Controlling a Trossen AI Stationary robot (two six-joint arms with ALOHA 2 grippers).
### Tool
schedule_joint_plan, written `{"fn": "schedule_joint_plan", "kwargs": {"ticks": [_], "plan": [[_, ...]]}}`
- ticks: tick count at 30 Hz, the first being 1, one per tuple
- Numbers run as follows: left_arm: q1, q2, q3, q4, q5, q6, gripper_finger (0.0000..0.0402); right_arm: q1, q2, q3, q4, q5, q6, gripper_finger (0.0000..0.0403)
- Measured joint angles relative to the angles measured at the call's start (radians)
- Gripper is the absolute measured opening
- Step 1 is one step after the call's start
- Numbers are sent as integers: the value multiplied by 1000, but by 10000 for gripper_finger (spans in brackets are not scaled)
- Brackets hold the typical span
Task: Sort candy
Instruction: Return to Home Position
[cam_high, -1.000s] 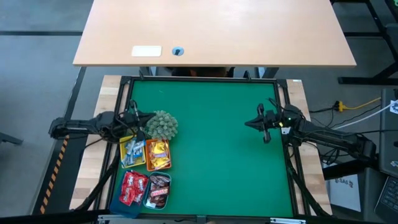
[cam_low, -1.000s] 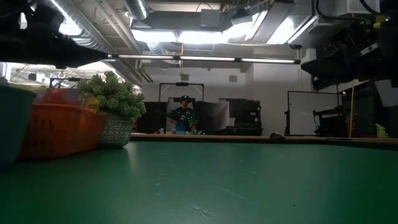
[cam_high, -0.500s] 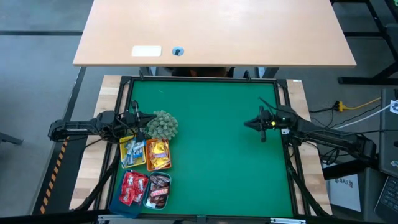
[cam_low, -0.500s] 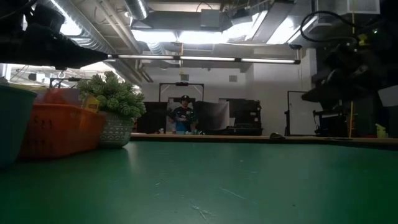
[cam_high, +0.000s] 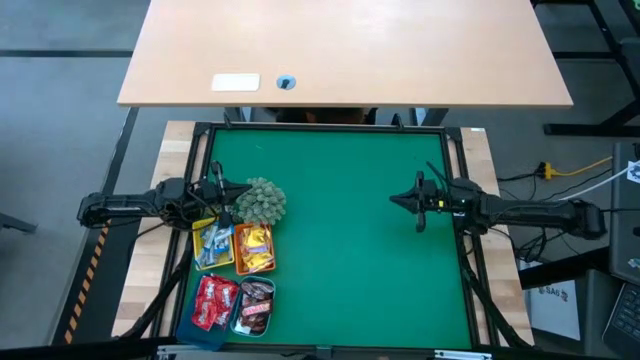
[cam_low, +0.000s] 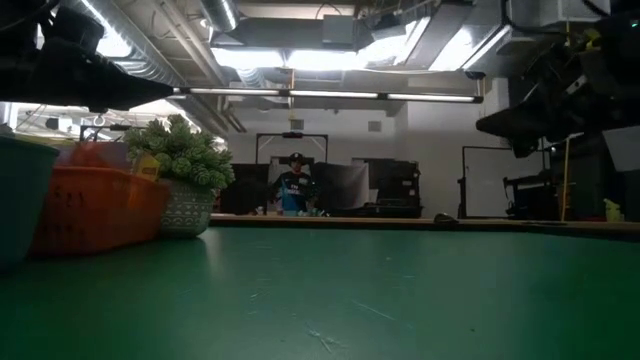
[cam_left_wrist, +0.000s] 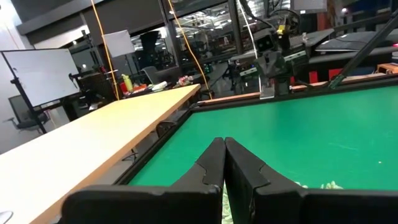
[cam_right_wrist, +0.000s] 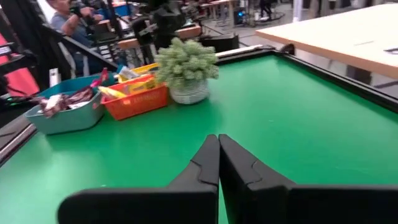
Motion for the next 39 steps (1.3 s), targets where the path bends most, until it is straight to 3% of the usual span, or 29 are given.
{"fn": "schedule_joint_plan", "kwargs": {"ticks": [10, 28, 39], "plan": [[0, 0, 0, 6, -62, 55, 1, 208, -31, 0, -9, 134, -12, 1], [0, 0, 0, 8, -75, 50, 2, 206, -305, 0, -321, 127, -51, 1], [0, 0, 0, 8, -81, 3, 1, 206, -353, 0, -324, 152, -159, 1]]}}
